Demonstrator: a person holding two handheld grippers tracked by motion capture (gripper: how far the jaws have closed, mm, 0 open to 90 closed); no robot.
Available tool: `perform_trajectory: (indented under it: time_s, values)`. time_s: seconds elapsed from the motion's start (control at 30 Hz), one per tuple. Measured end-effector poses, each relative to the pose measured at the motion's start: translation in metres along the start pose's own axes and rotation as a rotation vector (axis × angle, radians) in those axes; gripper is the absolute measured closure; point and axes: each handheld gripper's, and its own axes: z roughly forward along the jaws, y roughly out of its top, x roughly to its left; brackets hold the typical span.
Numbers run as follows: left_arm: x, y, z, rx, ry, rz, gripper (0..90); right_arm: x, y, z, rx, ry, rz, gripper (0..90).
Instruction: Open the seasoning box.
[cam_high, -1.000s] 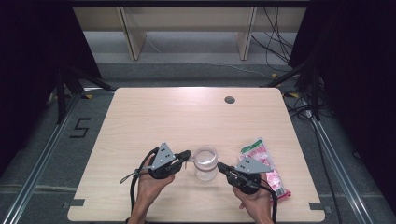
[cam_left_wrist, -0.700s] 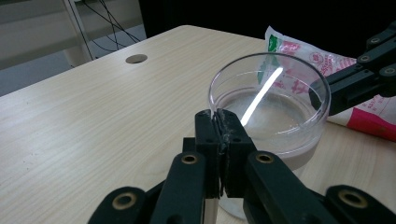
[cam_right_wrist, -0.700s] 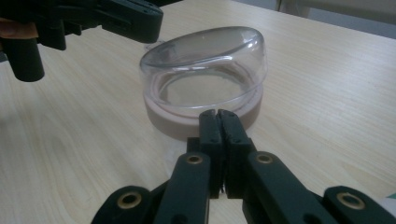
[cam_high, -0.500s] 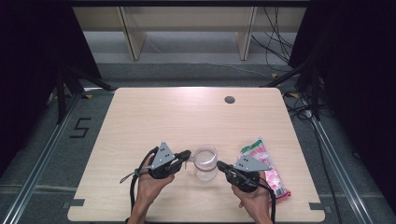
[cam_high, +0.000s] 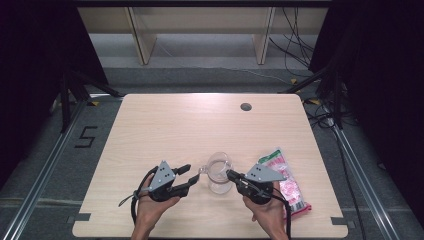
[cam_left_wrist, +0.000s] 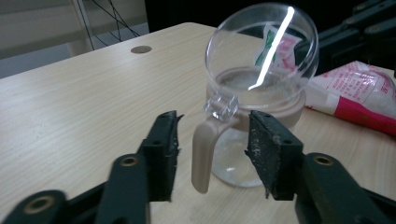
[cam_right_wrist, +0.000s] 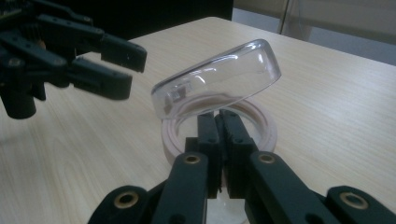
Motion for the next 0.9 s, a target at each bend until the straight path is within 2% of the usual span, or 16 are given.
perform_trajectory:
  time_s: [0.03,0.07,0.1,0.13,0.2,0.23,0.27,0.37,0.4,0.47,0.57,0.63,0.7,0.8,0.83,0.9]
  values:
    - [0.0,-0.003,-0.001,0.007,-0.004,0.004,48.4,0.0,0.001,0.001,0.0,0.004,-0.018,88.0]
    - [-0.002,-0.006,-0.001,0.006,-0.011,-0.015,45.7,0.002,0.001,0.003,-0.01,0.01,-0.002,88.0]
    - [-0.002,-0.008,-0.002,0.017,-0.002,-0.016,43.6,0.002,0.003,0.002,-0.001,-0.005,-0.02,88.0]
    - [-0.002,-0.011,-0.002,0.017,-0.004,-0.025,42.1,0.003,0.004,0.003,-0.001,0.002,-0.008,88.0]
    - [-0.001,-0.014,-0.003,0.033,0.007,-0.005,41.6,0.005,0.007,0.005,-0.015,0.008,-0.01,88.0]
    - [-0.002,-0.016,-0.004,0.035,0.015,-0.022,40.8,0.005,0.009,0.006,-0.027,0.002,-0.039,88.0]
    - [-0.003,-0.018,-0.004,0.033,0.017,-0.034,40.6,0.007,0.01,0.007,-0.02,0.01,-0.033,88.0]
    - [-0.005,-0.02,-0.007,0.036,0.02,-0.038,40.3,0.009,0.014,0.011,-0.027,0.022,-0.04,88.0]
    - [-0.006,-0.02,-0.008,0.038,0.024,-0.029,39.8,0.012,0.015,0.011,-0.025,0.027,-0.012,88.0]
    - [-0.007,-0.021,-0.009,0.041,0.027,-0.032,39.3,0.011,0.017,0.014,-0.032,0.021,-0.063,88.0]
    - [-0.007,-0.023,-0.01,0.034,0.024,-0.044,39.0,0.015,0.019,0.017,-0.02,0.035,-0.032,88.1]
    - [-0.006,-0.025,-0.012,0.044,0.028,-0.037,39.0,0.015,0.022,0.02,-0.046,0.031,-0.073,88.1]
    - [-0.007,-0.027,-0.012,0.039,0.028,-0.055,38.9,0.018,0.025,0.021,-0.04,0.034,-0.066,88.1]
    - [-0.006,-0.028,-0.013,0.043,0.019,-0.022,38.8,0.022,0.03,0.025,-0.046,0.052,-0.085,88.0]
    - [-0.008,-0.029,-0.013,0.047,0.02,-0.049,38.7,0.023,0.031,0.026,-0.045,0.046,-0.079,88.0]
    - [-0.007,-0.031,-0.012,0.043,0.02,-0.068,37.5,0.027,0.034,0.031,-0.055,0.058,-0.085,88.0]
